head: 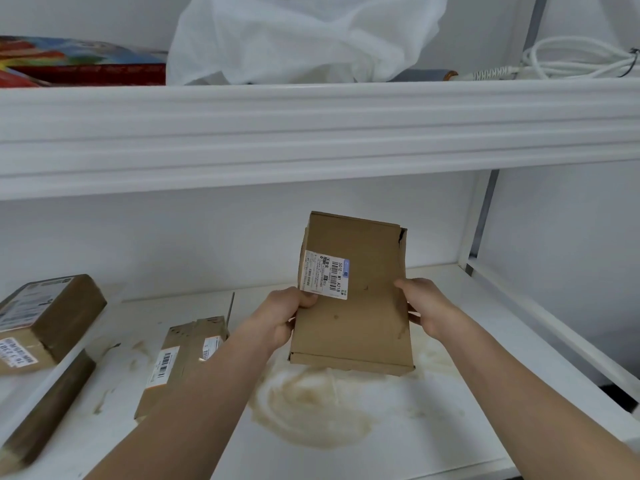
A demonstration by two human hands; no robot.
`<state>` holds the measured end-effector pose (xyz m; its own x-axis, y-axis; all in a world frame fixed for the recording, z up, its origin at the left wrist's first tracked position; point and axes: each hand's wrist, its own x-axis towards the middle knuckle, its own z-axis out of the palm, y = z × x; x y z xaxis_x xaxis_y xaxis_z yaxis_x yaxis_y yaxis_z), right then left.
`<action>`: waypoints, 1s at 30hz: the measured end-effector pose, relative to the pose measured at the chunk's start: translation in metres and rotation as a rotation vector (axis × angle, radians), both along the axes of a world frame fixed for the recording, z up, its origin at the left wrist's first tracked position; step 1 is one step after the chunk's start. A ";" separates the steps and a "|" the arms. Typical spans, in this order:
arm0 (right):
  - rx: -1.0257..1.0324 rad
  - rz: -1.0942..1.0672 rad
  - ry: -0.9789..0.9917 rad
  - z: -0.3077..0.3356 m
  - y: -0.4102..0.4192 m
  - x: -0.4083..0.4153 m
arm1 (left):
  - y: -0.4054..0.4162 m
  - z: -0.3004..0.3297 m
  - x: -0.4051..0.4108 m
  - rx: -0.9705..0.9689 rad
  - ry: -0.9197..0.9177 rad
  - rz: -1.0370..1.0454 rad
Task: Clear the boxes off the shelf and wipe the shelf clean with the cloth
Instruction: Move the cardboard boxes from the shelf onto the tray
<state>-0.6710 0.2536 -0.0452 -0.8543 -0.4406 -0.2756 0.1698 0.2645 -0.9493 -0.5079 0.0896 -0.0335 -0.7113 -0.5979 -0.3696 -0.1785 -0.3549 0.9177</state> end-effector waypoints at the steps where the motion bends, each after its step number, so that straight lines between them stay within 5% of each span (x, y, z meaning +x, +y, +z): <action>1: 0.002 -0.002 -0.004 -0.001 0.000 0.000 | 0.001 0.001 -0.001 -0.008 0.005 -0.009; 18: -0.003 -0.004 -0.087 -0.004 0.010 0.003 | 0.014 0.013 -0.008 -0.017 0.084 -0.105; 25: -0.045 -0.019 0.007 0.006 0.017 0.001 | 0.009 0.014 -0.003 0.011 0.105 0.041; 30: -0.080 -0.001 0.024 0.011 0.022 0.003 | 0.013 0.014 0.003 0.055 0.100 -0.082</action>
<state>-0.6683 0.2754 -0.0338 -0.8605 -0.4601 -0.2189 0.1469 0.1872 -0.9713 -0.5047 0.1030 -0.0199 -0.7919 -0.5167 -0.3253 -0.1180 -0.3933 0.9118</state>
